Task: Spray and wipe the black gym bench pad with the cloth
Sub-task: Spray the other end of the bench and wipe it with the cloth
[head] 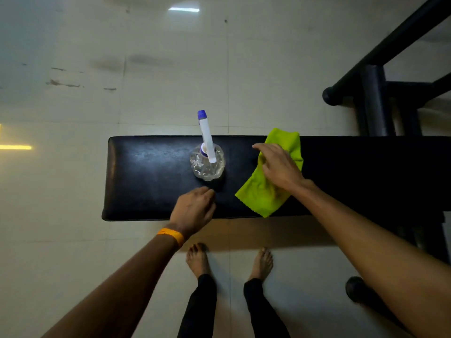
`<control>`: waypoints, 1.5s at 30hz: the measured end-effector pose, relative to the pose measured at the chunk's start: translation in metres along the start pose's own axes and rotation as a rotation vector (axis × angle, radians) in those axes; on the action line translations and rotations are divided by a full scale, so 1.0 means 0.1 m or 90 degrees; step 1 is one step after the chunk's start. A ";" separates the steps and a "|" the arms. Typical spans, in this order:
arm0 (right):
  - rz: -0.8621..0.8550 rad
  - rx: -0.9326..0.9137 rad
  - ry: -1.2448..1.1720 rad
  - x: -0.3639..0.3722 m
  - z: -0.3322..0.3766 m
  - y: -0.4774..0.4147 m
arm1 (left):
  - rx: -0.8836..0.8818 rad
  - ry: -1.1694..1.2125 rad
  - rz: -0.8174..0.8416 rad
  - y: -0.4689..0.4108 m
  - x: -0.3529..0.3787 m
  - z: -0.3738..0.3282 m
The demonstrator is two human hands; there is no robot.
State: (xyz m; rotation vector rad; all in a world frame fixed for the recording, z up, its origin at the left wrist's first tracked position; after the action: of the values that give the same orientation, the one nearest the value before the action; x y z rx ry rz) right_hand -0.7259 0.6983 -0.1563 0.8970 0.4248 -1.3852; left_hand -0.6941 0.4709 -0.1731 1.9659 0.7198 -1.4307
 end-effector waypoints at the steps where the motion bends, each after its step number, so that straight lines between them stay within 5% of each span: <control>1: 0.041 0.006 0.060 0.00 -0.12 -0.03 | 0.018 0.021 0.003 -0.07 0.05 -0.18; 5: 0.169 -0.018 0.241 0.04 -0.39 -0.14 | -0.021 0.135 0.025 -0.47 0.30 -0.68; 13: 0.091 -0.055 0.334 -0.24 -0.71 -0.05 | -0.205 0.076 0.132 -1.01 0.59 -0.86; 21: -0.125 -0.107 -0.023 -1.26 -1.26 0.88 | 0.004 0.023 -0.086 -1.38 -0.34 -1.58; 26: -0.267 0.009 -0.259 -1.55 -1.67 1.39 | 0.101 -0.031 -0.123 -1.59 -0.64 -2.09; 27: -0.323 0.064 -0.287 -1.98 -2.03 1.72 | 0.153 -0.042 -0.133 -1.82 -0.68 -2.66; 28: -0.378 0.115 -0.296 -2.37 -2.33 2.02 | 0.195 -0.060 -0.121 -2.05 -0.77 -3.20; 37: -0.282 0.241 -0.439 -2.30 -3.07 2.26 | 0.235 -0.095 -0.091 -2.66 -0.73 -3.75; 45: -0.497 0.286 -0.367 -2.89 -3.62 2.58 | 0.290 -0.089 -0.112 -3.59 -0.44 -4.53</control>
State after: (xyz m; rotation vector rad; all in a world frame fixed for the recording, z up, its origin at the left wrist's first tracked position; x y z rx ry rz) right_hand -0.4457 1.1439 -0.0921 0.6465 -0.0078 -2.4364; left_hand -0.6781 1.0422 -0.0748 2.1436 0.5492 -1.9562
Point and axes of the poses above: each hand's wrist, its own y-axis away from the middle knuckle, its own x-axis out of the palm, z = x × y, the point moved 8 cm from there along -y, towards the middle knuckle, and after that the axes turned 15 degrees about -y, right-handed, at the moved point
